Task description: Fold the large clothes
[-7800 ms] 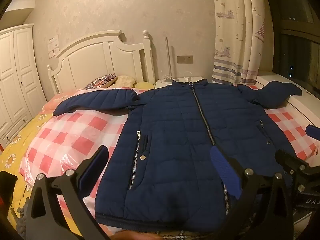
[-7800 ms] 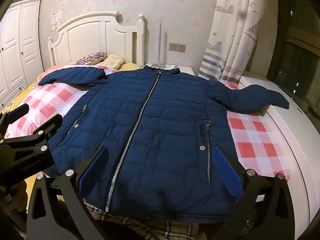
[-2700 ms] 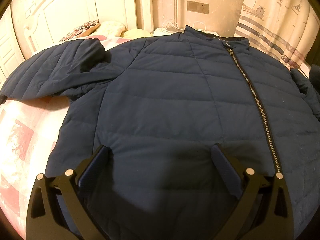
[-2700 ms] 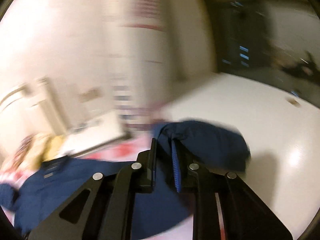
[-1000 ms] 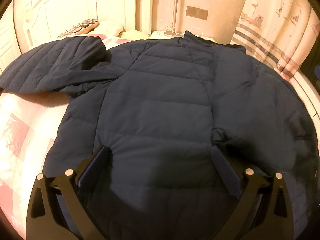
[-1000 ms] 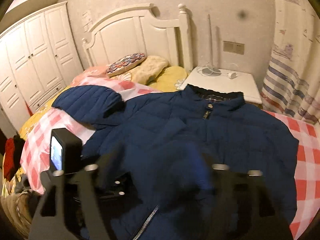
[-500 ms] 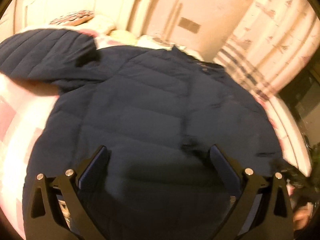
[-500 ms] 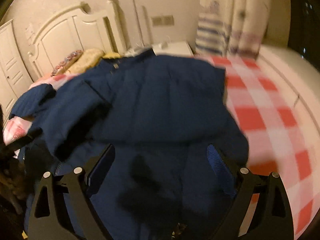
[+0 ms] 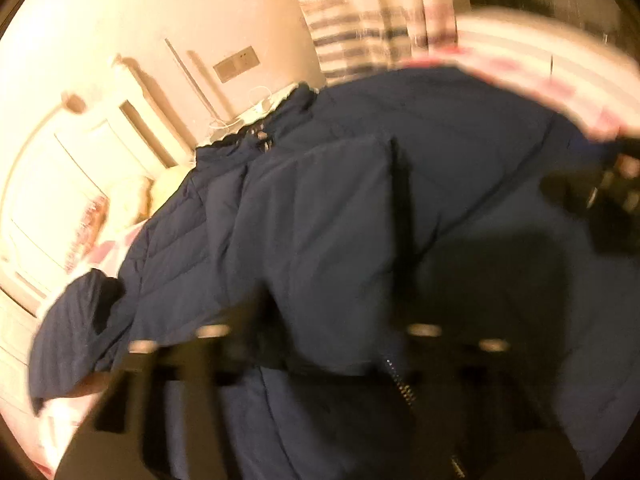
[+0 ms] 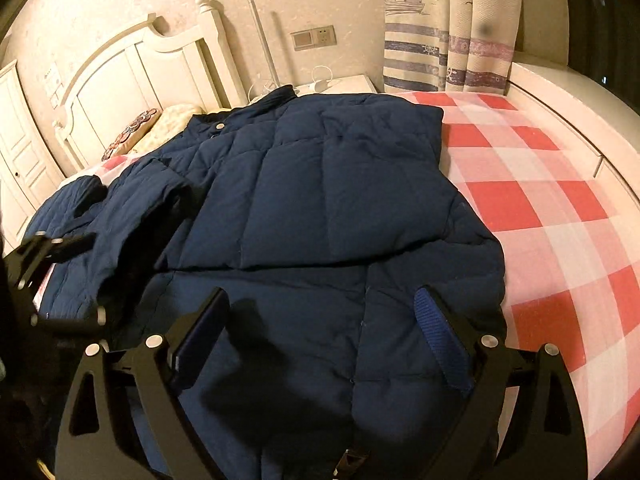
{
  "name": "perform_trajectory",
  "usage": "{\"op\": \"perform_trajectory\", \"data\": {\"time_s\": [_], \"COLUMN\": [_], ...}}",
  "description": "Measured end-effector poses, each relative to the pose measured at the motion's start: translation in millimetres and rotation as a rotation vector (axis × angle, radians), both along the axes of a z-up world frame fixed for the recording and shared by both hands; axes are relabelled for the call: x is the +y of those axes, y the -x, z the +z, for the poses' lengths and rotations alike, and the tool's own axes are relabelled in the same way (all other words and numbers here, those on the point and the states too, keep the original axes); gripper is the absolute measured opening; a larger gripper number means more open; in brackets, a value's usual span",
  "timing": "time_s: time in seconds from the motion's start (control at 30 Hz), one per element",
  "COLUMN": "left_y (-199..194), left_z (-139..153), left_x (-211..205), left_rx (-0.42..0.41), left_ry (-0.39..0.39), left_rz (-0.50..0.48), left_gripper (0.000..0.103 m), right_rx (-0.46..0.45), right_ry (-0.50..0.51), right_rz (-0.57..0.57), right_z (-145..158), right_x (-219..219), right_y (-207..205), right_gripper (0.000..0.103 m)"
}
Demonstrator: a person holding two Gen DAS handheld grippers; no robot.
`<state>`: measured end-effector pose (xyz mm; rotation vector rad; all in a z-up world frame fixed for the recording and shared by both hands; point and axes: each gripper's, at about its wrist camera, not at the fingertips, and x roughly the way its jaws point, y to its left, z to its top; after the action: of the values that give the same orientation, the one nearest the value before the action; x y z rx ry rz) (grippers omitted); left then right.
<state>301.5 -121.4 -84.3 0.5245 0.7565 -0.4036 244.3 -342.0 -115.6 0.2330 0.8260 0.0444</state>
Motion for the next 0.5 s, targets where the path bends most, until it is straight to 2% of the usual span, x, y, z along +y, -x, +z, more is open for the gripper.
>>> {"op": "perform_trajectory", "data": {"time_s": [0.03, 0.07, 0.1, 0.13, 0.17, 0.23, 0.27, 0.3, 0.33, 0.37, 0.4, 0.5], "left_y": [-2, -11, -16, -24, -34, -60, -70, -77, -80, -82, -81, -80], "left_z": [11, 31, 43, 54, 61, 59, 52, 43, 37, 27, 17, -6], "left_x": [10, 32, 51, 78, 99, 161, 185, 208, 223, 238, 249, 259], "left_rx": [0.020, 0.069, 0.096, 0.122, 0.142, 0.225, 0.260, 0.294, 0.311, 0.332, 0.348, 0.399], "left_ry": [0.077, 0.238, 0.354, 0.488, 0.574, 0.805, 0.871, 0.925, 0.946, 0.965, 0.979, 1.019], "left_rz": [0.002, 0.013, 0.033, 0.085, 0.133, 0.280, 0.341, 0.417, 0.462, 0.510, 0.544, 0.542], "left_gripper": [0.022, 0.021, 0.021, 0.021, 0.021, 0.021, 0.024, 0.036, 0.048, 0.073, 0.084, 0.084], "right_rx": [-0.001, -0.002, -0.001, 0.000, 0.001, 0.003, 0.004, 0.004, 0.004, 0.004, 0.004, 0.006], "right_ry": [-0.004, -0.011, -0.016, -0.017, -0.016, -0.010, -0.008, -0.008, -0.009, -0.009, -0.008, -0.006], "right_rz": [0.000, -0.001, -0.002, -0.001, -0.001, -0.001, 0.000, 0.000, 0.000, 0.000, 0.000, -0.001], "right_z": [0, -1, -1, -1, -2, -2, -2, -2, -2, -2, -2, -2], "right_x": [-1, -2, -2, -3, -2, -1, -1, -1, -1, -1, -1, -1], "right_y": [0, 0, 1, 1, 1, 0, 0, 1, 0, 0, 0, 0], "right_gripper": [0.091, 0.091, 0.091, 0.091, 0.091, 0.091, 0.091, 0.091, 0.091, 0.091, 0.092, 0.092]}}
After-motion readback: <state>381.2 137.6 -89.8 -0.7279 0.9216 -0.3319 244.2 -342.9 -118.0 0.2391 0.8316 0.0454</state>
